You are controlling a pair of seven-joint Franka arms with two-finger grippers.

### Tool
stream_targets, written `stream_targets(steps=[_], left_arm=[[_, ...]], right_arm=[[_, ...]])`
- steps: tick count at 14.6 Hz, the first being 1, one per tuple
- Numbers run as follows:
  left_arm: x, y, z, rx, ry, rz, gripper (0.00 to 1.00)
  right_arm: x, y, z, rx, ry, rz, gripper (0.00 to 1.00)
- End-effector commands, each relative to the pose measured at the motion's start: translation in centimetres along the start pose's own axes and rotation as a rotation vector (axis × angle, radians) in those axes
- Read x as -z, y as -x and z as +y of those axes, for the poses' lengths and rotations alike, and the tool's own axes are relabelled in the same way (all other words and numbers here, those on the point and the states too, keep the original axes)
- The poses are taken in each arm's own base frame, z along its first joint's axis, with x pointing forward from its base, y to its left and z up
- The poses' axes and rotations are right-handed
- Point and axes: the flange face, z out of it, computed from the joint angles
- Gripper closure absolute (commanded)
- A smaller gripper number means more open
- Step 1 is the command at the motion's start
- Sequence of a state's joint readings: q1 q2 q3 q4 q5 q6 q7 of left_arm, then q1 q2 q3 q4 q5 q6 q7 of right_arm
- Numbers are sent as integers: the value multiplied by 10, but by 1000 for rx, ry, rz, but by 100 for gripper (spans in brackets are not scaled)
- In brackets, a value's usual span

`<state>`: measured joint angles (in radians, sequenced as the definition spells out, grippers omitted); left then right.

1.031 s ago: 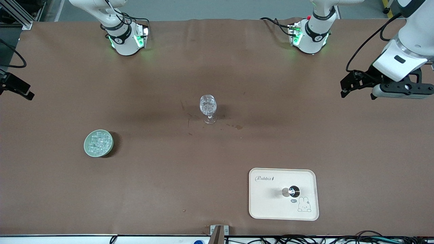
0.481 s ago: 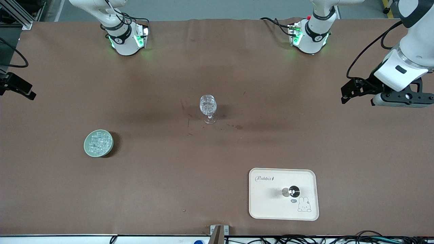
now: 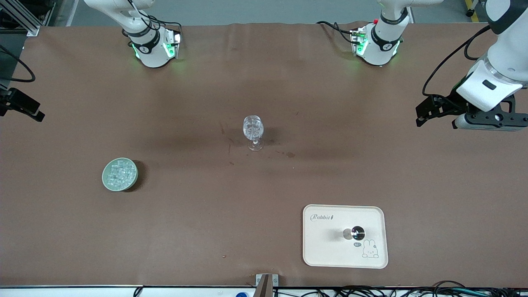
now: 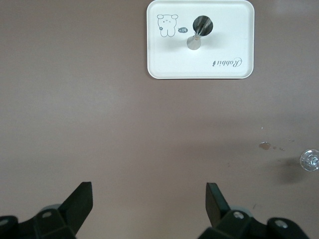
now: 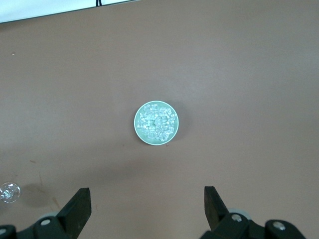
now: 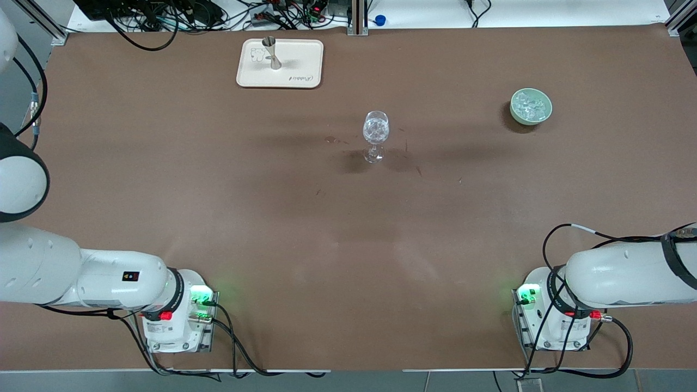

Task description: Pour wine and add ice with both arms

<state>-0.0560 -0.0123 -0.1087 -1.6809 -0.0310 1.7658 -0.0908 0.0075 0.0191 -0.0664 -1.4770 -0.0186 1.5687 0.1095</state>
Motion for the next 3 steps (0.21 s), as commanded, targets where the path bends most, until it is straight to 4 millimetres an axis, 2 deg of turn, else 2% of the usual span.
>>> stream_targets(steps=[1, 3], left_arm=[[10, 3, -2, -11, -17, 7, 0], [13, 5, -2, -5, -18, 7, 0]], right_arm=[[4, 5, 0, 1, -19, -1, 0], [4, 5, 0, 1, -18, -2, 0]])
